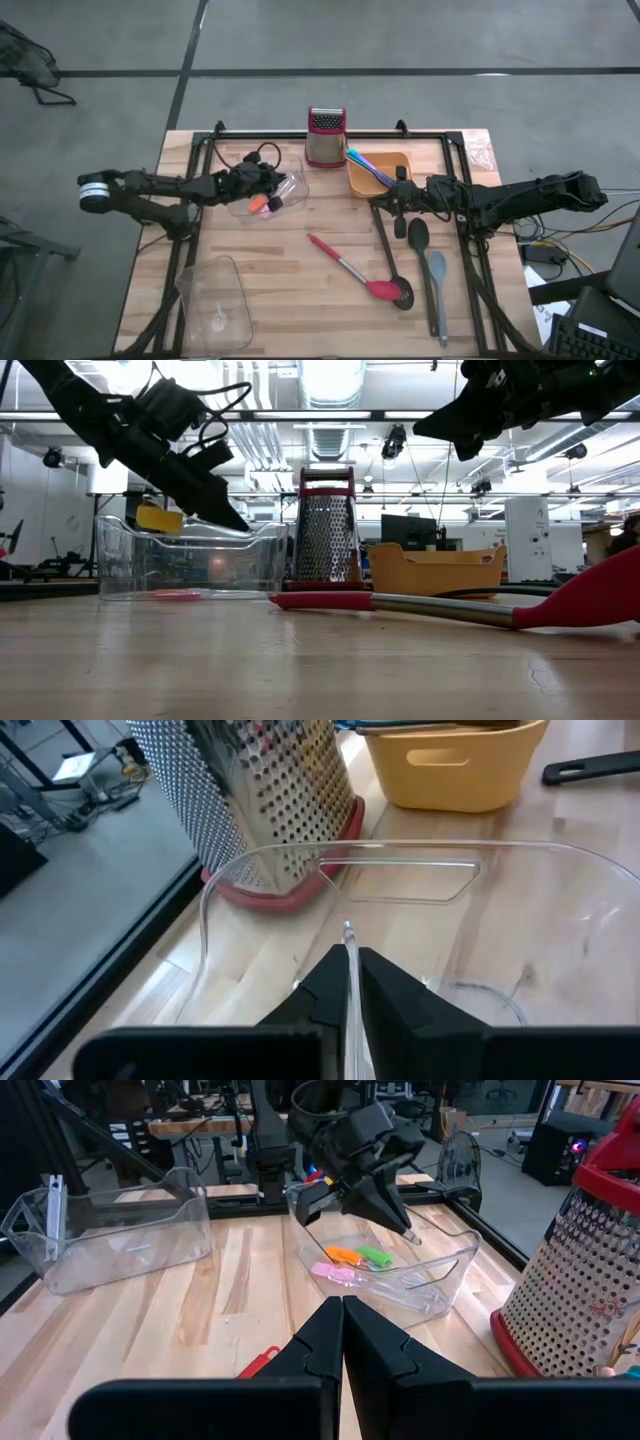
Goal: Pick & Place Kitchen Items
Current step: Put the yellow spatula into the top transparent bin, then put the red serving spoon into the bottom transparent bin
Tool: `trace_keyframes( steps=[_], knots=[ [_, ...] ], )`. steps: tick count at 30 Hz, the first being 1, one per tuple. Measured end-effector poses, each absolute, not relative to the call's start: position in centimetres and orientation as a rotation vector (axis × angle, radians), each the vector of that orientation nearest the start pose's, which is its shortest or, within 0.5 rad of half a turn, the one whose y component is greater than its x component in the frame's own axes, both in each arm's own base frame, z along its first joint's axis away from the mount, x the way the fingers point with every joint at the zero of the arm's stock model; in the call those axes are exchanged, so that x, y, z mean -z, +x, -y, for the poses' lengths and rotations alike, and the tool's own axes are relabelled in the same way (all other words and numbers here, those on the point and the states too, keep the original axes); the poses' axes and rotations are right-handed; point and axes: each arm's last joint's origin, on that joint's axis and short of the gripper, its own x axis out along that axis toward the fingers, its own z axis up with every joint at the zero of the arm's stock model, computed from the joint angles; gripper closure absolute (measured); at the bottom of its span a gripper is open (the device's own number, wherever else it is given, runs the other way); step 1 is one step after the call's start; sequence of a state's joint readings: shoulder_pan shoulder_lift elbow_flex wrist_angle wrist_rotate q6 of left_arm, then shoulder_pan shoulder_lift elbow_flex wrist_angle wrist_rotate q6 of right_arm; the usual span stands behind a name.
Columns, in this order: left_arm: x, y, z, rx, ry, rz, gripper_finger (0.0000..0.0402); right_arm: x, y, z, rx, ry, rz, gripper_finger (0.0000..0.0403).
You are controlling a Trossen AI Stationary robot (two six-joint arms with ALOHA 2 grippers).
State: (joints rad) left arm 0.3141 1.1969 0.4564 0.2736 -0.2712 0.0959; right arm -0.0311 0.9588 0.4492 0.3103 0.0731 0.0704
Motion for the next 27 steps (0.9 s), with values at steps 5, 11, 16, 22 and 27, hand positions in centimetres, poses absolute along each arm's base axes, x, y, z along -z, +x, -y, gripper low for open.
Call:
trace_keyframes(
  steps=[5,11,16,22,27],
  knots=[
    [-18.5,21.7,-7.8,-0.548,0.058,-0.494,0.0364,-23.3,20.6,0.9,0.111,0.066,-0.196,0.0394],
    [-18.4,21.6,-7.8,-0.547,0.05,-0.499,0.037,-23.3,20.6,0.9,0.111,0.066,-0.196,0.0394],
    [-19.1,21.7,-7.0,-0.454,-0.006,-0.472,0.0374,-23.3,20.6,0.9,0.111,0.066,-0.197,0.0394],
    [-20.6,22.1,-5.3,-0.356,-0.066,-0.468,0.035,-23.3,20.6,0.9,0.11,0.066,-0.196,0.0394],
    [-21.6,23.0,-2.6,-0.191,-0.051,-0.439,0.0298,-23.3,20.6,0.9,0.111,0.066,-0.196,0.0394]
  ],
)
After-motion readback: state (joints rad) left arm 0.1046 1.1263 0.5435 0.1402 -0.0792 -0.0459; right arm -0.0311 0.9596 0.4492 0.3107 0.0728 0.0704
